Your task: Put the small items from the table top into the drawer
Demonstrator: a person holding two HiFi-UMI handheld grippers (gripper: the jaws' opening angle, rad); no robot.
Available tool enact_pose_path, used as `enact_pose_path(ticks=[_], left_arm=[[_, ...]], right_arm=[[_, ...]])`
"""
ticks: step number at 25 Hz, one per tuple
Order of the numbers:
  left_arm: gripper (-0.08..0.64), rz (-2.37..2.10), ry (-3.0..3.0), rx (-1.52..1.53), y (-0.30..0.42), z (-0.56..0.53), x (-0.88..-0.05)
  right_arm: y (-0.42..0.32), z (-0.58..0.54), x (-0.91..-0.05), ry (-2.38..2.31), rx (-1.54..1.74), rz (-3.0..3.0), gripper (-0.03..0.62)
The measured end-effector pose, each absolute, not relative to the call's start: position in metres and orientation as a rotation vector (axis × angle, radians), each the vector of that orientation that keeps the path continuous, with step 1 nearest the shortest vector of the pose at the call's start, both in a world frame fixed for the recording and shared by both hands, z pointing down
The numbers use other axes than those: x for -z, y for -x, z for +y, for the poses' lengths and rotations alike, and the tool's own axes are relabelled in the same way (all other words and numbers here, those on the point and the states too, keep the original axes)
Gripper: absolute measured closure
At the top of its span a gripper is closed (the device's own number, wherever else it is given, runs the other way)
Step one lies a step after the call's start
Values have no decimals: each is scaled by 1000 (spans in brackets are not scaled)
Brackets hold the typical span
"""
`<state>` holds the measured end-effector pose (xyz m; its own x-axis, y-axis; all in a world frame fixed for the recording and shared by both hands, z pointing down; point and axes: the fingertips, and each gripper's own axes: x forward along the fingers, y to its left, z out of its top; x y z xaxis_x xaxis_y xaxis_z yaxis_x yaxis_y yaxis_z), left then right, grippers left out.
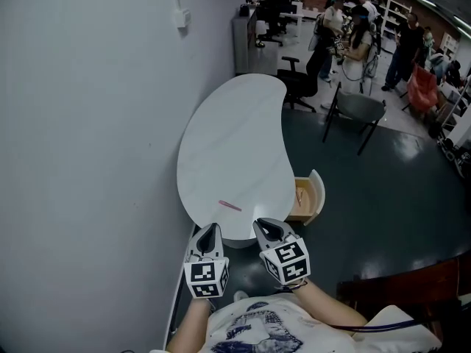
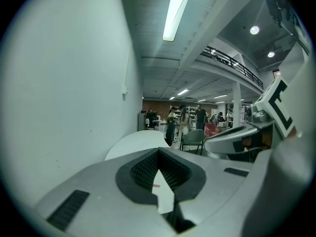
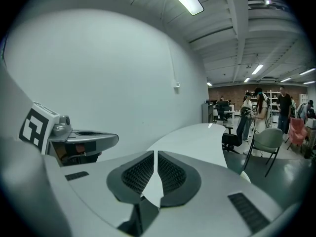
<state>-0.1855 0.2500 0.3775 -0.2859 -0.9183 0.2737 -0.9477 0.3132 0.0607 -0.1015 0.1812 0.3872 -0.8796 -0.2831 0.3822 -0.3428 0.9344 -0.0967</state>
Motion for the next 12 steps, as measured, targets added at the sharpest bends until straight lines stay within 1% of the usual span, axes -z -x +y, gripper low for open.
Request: enact_pose_path(ticks=[12], left_arm=[[537, -2260, -1707, -179, 209, 283, -397]], right_arm=[[115, 220, -410, -513, -257, -2656, 552]])
